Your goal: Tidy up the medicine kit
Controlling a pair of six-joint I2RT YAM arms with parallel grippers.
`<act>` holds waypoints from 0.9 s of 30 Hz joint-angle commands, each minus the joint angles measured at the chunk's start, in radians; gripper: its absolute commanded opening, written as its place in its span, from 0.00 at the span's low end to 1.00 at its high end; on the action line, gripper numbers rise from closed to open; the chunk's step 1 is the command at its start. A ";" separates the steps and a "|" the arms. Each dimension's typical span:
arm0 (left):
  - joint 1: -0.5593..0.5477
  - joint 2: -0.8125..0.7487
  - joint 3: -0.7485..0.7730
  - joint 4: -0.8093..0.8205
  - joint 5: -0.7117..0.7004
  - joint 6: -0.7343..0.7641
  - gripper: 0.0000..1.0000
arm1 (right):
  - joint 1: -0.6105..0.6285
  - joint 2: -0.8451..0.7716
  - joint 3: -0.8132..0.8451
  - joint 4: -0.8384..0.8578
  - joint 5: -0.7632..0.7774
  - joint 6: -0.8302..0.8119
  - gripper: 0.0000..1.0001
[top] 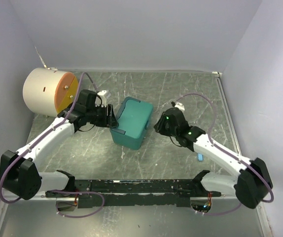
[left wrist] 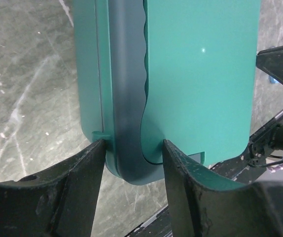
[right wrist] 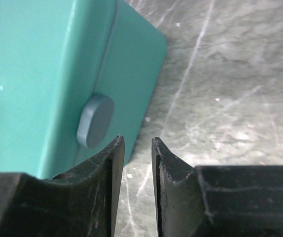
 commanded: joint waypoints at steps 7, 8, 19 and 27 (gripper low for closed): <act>-0.008 -0.077 -0.021 -0.041 -0.111 -0.061 0.71 | -0.009 -0.325 -0.007 -0.287 0.189 -0.036 0.65; -0.008 -0.116 -0.007 -0.053 -0.149 -0.060 0.73 | -0.008 -0.354 0.014 -0.327 0.219 -0.052 0.70; -0.010 -0.590 0.063 -0.150 -0.430 -0.025 1.00 | -0.009 -0.562 0.231 -0.620 0.446 -0.126 1.00; -0.008 -0.854 0.160 -0.264 -0.582 0.041 0.99 | -0.009 -0.664 0.362 -0.755 0.527 -0.131 1.00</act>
